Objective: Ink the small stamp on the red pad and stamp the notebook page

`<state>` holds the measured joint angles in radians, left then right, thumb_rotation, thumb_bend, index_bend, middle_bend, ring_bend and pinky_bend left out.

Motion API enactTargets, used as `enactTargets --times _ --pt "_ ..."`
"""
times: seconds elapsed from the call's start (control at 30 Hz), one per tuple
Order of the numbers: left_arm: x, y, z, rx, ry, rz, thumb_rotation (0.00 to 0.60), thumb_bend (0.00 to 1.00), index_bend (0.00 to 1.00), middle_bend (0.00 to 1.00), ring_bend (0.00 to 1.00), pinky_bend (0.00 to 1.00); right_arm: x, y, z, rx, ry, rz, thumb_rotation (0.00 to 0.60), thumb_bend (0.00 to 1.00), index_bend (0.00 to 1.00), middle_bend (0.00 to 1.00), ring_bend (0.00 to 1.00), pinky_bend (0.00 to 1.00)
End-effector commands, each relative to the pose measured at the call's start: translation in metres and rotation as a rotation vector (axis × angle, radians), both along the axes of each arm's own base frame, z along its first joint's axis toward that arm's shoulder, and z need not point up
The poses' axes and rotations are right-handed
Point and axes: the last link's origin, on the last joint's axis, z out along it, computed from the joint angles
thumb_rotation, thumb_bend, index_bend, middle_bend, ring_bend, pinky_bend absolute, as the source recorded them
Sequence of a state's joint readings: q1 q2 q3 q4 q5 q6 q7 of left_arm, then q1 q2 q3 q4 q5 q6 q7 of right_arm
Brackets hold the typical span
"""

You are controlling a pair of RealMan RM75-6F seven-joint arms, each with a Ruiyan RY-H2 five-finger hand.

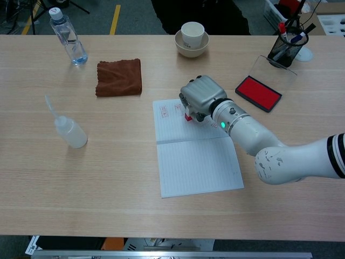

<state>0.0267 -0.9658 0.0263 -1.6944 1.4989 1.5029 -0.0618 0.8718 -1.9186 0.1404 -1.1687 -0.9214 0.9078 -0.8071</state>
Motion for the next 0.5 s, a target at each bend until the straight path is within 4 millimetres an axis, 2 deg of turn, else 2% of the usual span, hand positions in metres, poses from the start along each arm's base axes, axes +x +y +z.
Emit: enactTargets --times 0.03,0.3,0.5 --pt "0.000 0.000 0.000 -0.001 0.000 0.001 0.600 0.34 0.12 0.09 0.02 0.05 -0.002 -0.001 0.000 -0.002 0.003 -0.004 0.600 0.34 0.63 0.44 0.24 0.21" --pt "0.001 -0.001 0.001 0.001 -0.003 0.000 0.600 0.34 0.12 0.09 0.02 0.05 0.002 -0.001 0.010 -0.012 -0.048 -0.010 0.600 0.34 0.63 0.44 0.24 0.21" --pt "0.003 -0.001 0.001 0.001 -0.006 -0.008 0.600 0.34 0.12 0.08 0.02 0.05 0.003 -0.005 0.039 -0.046 -0.107 -0.019 0.600 0.34 0.63 0.44 0.24 0.21"
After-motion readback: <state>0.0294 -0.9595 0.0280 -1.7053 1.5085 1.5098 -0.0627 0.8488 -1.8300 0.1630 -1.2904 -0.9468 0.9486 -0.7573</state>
